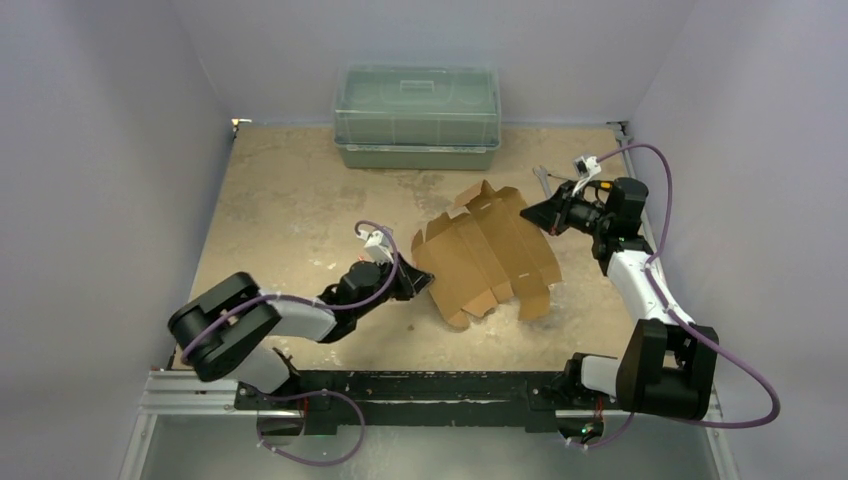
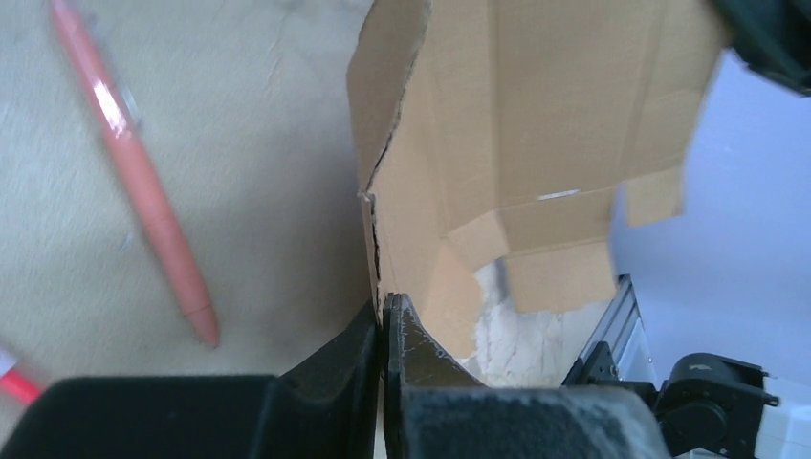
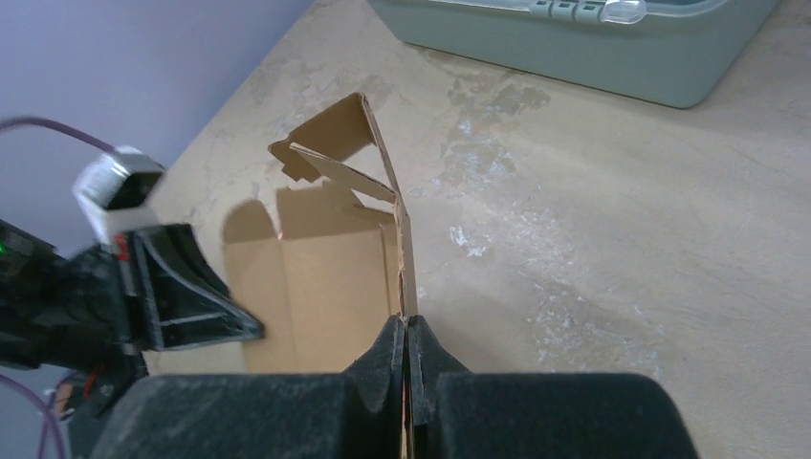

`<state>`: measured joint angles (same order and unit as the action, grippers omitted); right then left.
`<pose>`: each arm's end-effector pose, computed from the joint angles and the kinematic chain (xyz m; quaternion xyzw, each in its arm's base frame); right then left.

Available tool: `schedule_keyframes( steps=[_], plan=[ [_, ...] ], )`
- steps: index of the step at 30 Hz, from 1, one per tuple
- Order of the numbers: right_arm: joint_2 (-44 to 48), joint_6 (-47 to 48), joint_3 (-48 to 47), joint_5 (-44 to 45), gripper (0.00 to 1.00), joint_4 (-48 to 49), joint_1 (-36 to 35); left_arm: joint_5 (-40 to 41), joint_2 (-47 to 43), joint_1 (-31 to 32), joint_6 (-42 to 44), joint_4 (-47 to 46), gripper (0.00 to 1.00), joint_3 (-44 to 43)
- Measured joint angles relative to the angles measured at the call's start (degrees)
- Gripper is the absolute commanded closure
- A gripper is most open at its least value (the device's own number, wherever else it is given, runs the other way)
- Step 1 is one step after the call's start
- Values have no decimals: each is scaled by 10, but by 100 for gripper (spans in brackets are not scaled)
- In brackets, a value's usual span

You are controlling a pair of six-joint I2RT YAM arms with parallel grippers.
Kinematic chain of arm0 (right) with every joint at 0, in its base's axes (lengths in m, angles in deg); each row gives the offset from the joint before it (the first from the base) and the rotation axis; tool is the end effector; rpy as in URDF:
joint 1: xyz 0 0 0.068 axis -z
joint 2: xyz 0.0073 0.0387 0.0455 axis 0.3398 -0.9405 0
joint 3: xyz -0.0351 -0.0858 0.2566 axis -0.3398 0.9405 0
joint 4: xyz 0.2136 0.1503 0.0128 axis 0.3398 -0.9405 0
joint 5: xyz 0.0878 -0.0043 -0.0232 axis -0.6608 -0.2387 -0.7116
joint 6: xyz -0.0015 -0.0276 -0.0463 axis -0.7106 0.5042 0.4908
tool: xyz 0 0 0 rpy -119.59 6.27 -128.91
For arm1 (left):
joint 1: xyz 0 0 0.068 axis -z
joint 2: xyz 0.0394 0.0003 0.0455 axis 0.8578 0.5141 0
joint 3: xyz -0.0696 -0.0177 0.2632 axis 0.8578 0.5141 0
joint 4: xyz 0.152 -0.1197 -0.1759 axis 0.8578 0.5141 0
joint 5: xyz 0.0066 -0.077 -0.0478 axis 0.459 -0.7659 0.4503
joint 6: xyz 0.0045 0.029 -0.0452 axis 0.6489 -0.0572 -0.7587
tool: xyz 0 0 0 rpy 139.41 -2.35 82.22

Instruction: Fold the paper box

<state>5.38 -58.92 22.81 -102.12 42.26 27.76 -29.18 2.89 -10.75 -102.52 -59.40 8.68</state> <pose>0.2680 -0.0072 0.2681 -0.1474 0.7563 0.4020 0.4947 0.1743 -0.1931 0.1397 -0.0615 0.7930 -0.4644 0.3894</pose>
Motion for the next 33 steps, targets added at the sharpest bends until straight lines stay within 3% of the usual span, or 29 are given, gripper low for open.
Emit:
schedule_keyframes(
  steps=[7, 12, 21, 27, 33],
  plan=[
    [-6, 73, -1, 16, 100, -40, 0, -2, -172, -2, 90, 233, 100, -96],
    [-23, 92, -1, 19, 100, -54, 0, -4, -215, -3, 136, 335, 100, -149],
    [-42, 119, -1, 28, 100, -70, -11, -32, -215, -31, 176, 405, 100, -156],
    [-71, 134, -7, 32, 95, -81, -19, -62, -216, -46, 237, 432, 100, -179],
    [-90, 152, -15, 31, 79, -103, -19, -86, -212, -56, 323, 492, 100, -248]
  ],
)
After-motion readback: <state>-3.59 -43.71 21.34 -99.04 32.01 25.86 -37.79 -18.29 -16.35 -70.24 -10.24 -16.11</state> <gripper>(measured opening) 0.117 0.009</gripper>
